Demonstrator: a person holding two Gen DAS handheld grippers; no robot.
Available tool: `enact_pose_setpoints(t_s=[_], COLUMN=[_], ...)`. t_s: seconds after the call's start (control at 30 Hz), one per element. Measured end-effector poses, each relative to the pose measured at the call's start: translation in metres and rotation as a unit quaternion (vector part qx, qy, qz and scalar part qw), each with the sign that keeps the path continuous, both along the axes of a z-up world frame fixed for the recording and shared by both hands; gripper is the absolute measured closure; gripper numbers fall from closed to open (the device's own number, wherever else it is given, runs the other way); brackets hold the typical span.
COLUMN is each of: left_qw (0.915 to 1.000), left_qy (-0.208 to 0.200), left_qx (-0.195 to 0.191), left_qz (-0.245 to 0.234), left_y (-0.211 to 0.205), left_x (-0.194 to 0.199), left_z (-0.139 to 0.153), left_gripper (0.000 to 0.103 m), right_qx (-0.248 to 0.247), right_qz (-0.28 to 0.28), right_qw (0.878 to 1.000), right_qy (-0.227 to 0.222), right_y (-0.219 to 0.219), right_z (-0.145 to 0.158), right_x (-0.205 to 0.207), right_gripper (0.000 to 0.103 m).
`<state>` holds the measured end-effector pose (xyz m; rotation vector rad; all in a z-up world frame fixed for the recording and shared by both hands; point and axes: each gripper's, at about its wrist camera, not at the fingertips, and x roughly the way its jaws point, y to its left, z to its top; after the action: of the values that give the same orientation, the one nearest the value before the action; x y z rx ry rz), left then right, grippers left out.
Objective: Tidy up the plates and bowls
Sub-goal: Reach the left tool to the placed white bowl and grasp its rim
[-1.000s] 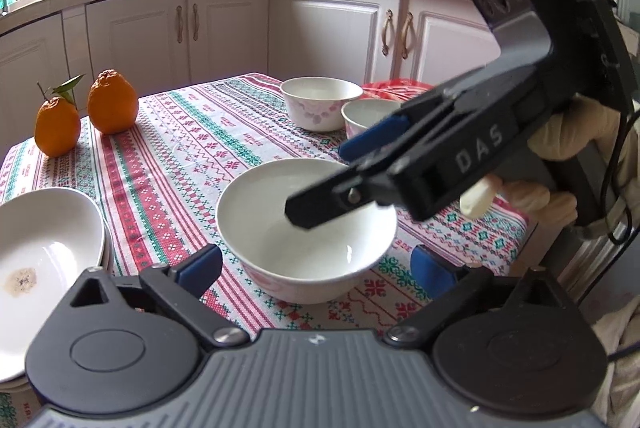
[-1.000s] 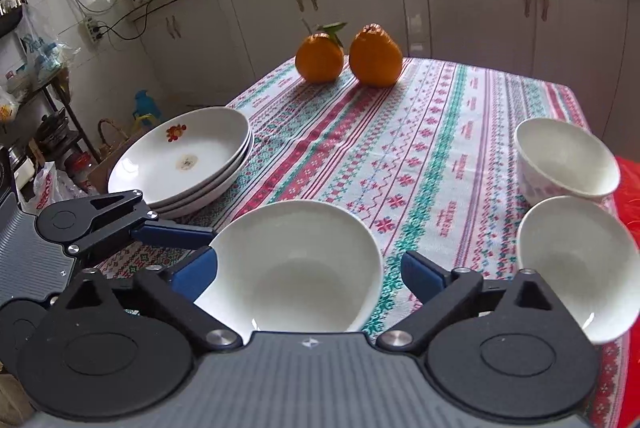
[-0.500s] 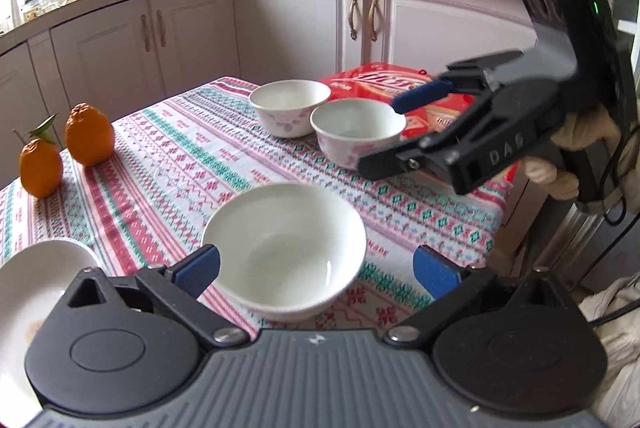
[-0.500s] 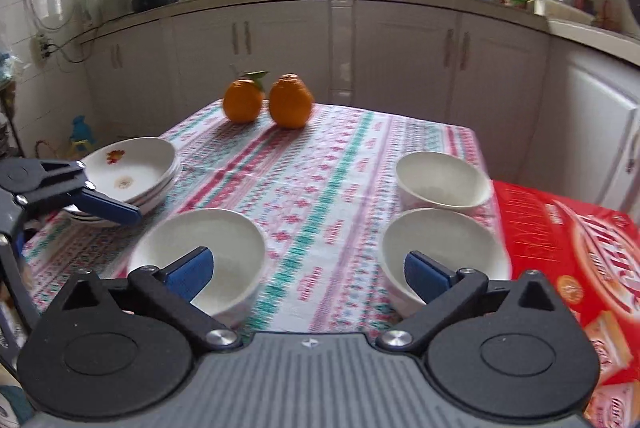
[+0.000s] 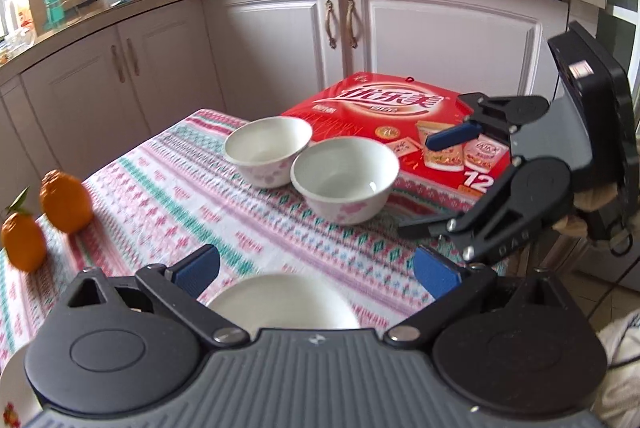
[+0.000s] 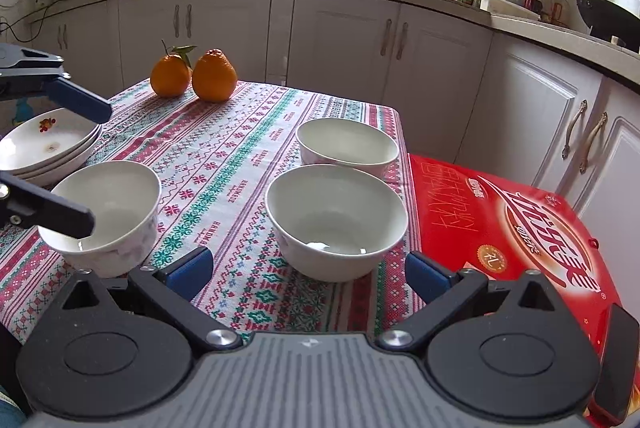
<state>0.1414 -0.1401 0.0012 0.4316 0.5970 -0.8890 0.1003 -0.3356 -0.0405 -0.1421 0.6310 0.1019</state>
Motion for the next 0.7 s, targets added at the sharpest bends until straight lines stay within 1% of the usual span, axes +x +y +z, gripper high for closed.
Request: enact_pose_setpoints(t_s=[0.2,0.37,0.47,0.7], left_qw=[0.9995,0.9996,0.9997,0.9978], left_qy=[0.017,0.016,0.019,0.064], left_qx=[-0.015,-0.007,-0.004,0.015], left_qz=[-0.022,-0.022,-0.014,-0.005], left_y=[-0.030,-0.054,-0.065,-0.088], left_x=[0.018,0.036,0.051,0.087], left_z=[-0.003,-0.009,-0.013,-0.025], left_gripper=[0.001,0.001,0.001,0.001], right_qx=[-0.004,-0.002,-0.005,-0.009], right_qz=[-0.011,-0.006,0.001,0.016], right_qw=[1.000,1.000,1.000,1.000], right_qy=[0.003,0.007,0.010,0.013], right_y=[-0.014,-0.022,-0.023,-0.028], right_z=[-0.005,-0.012,-0.016,-0.024], right_x=[0.005,0.009,0.013,0.023], right_gripper=[0.000,0.000,0.000,0.000])
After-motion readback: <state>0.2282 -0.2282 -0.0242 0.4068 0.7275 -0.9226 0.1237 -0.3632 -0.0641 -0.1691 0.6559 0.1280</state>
